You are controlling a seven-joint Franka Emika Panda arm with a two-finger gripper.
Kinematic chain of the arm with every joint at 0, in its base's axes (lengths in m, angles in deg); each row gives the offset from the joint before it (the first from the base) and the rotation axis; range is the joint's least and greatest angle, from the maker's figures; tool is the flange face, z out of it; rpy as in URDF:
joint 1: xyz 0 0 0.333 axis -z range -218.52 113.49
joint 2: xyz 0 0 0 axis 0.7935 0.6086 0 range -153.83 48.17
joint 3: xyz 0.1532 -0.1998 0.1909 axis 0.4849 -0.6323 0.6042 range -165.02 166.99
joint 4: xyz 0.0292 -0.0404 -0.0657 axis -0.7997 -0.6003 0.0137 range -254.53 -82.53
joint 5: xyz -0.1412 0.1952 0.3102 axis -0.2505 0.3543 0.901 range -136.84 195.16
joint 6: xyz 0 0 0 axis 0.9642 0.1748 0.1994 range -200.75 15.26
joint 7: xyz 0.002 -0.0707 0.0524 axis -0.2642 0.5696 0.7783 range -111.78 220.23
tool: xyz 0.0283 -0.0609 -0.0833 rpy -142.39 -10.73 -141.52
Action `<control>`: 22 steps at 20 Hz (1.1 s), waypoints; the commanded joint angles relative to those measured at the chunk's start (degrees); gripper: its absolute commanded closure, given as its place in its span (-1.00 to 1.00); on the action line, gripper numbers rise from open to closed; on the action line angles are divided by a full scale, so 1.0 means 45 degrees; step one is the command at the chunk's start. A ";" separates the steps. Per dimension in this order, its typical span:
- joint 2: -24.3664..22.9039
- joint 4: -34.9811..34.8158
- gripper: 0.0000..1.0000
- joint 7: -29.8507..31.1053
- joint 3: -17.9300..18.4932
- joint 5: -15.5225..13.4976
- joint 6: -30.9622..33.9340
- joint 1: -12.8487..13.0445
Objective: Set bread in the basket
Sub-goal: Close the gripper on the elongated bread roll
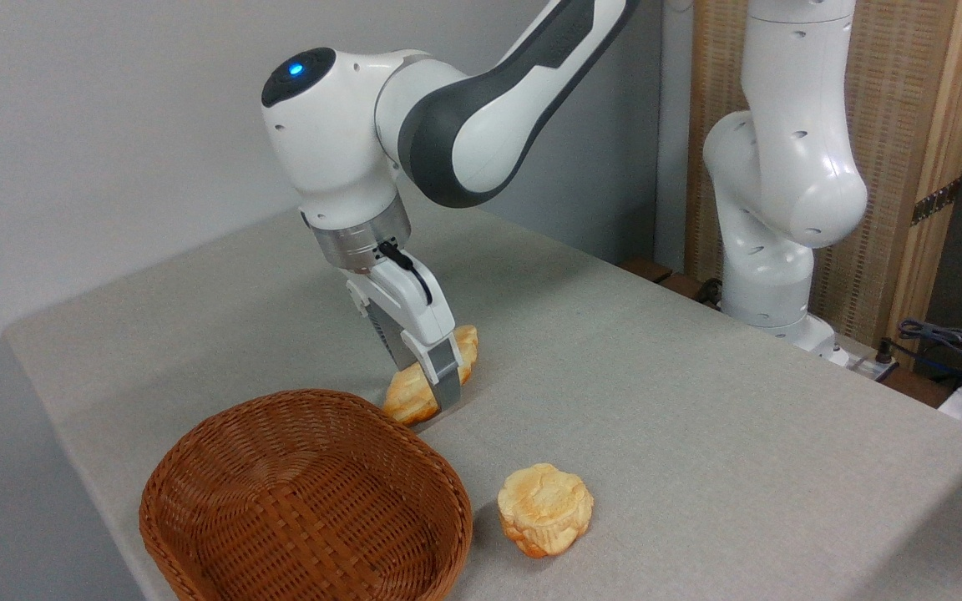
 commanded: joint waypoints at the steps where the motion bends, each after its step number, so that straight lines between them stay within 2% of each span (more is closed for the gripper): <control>1: 0.0217 -0.0036 -1.00 0.0297 0.0102 -0.0066 -0.0390 0.0399; 7: 0.0218 0.0004 -1.00 0.0317 0.0005 -0.0144 -0.0507 0.0634; 8: 0.0218 0.0004 -0.94 0.0316 0.0004 -0.0125 -0.0527 0.0653; 9: 0.0218 0.0004 -0.67 0.0297 0.0004 -0.0124 -0.0566 0.0654; 11: 0.0218 0.0004 0.10 0.0277 -0.0015 -0.0124 -0.0857 0.0654; 12: 0.0237 0.0004 0.33 0.0277 -0.0054 -0.0124 -0.0956 0.0654; 13: 0.0218 0.0004 0.48 0.0239 -0.0093 -0.0124 -0.0976 0.0654; 22: 0.0237 0.0004 0.50 0.0160 -0.0094 -0.0105 -0.1015 0.0654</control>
